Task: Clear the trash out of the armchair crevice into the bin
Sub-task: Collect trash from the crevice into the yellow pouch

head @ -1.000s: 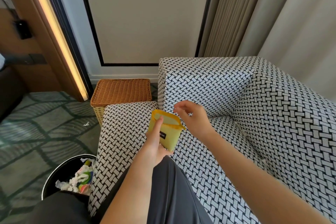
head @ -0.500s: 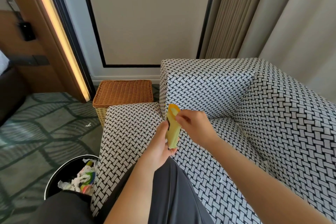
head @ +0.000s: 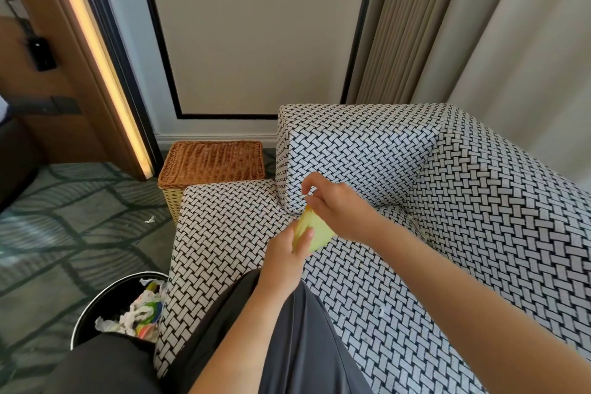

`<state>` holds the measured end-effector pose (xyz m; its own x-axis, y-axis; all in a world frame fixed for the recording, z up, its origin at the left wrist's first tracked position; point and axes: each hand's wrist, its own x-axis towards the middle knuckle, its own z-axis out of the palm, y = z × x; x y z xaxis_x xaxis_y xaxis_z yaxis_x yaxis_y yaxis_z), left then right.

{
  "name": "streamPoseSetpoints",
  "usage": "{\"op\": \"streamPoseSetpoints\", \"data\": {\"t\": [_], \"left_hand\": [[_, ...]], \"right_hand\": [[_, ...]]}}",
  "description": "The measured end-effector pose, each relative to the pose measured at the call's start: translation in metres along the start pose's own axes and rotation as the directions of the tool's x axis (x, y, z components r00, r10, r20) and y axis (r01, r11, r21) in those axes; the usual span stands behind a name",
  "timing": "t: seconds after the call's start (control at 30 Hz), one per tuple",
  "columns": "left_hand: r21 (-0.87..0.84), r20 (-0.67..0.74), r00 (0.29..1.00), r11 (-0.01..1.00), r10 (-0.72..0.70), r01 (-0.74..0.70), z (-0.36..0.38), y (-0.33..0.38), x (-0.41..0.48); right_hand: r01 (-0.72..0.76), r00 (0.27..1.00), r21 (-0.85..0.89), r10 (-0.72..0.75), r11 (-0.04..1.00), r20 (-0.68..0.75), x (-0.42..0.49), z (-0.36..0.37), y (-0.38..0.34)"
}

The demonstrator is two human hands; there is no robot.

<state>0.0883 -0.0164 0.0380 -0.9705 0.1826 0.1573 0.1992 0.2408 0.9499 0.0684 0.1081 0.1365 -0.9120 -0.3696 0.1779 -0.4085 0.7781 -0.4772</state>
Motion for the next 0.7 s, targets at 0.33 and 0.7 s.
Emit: {"op": "streamPoseSetpoints", "data": {"t": [0.33, 0.7], "left_hand": [[0.097, -0.044, 0.998, 0.994, 0.052, -0.047, 0.0, -0.001, -0.002], [0.115, -0.191, 0.962, 0.978, 0.194, -0.175, 0.0, -0.001, -0.007]], "right_hand": [[0.05, 0.986, -0.189, -0.019, 0.981, 0.165, 0.003, -0.01, -0.001], [-0.278, 0.922, 0.229, 0.191, 0.933, 0.337, 0.0, -0.011, -0.004]]}}
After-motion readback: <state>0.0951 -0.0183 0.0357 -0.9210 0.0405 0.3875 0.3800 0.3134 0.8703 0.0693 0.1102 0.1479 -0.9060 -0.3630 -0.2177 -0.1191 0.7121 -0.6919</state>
